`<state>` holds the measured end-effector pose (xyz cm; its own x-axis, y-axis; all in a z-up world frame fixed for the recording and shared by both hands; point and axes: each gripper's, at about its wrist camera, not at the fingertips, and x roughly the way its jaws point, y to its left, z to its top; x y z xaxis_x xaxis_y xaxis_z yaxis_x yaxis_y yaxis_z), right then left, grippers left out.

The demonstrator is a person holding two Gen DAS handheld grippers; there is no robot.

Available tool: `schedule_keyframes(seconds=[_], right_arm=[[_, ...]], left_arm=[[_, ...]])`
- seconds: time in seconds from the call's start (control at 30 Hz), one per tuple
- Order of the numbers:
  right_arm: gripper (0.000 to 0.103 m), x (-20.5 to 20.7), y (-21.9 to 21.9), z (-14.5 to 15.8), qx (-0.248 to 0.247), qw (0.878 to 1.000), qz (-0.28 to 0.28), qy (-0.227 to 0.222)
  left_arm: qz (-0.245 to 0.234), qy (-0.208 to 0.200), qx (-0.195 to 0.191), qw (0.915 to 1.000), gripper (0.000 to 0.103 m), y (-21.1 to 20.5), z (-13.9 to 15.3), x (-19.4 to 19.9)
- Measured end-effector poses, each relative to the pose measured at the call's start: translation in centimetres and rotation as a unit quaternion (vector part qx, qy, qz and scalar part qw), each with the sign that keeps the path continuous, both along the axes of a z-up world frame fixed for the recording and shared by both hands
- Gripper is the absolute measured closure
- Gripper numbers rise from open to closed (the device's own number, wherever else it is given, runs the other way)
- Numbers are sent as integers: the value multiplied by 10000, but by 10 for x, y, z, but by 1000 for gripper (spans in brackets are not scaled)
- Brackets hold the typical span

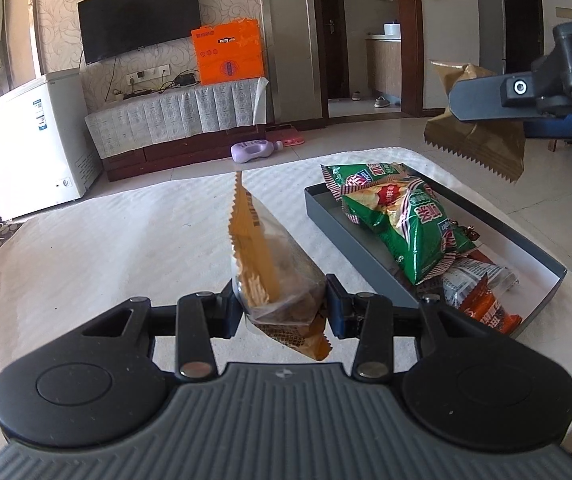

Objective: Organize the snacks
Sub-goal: 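Carry the pastry bag and gold-wrapped candy over the grey box with both tools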

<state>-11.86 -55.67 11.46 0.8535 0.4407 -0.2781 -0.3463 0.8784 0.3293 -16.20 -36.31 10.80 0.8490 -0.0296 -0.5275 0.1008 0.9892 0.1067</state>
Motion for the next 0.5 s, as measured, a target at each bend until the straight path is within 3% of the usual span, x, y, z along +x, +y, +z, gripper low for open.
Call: schedule_keyframes(seconds=[0.5], right_arm=[[59, 11, -58, -10, 258, 9961, -832, 127]], left_arm=[[-640, 0, -217, 9977, 56, -52, 3, 6]])
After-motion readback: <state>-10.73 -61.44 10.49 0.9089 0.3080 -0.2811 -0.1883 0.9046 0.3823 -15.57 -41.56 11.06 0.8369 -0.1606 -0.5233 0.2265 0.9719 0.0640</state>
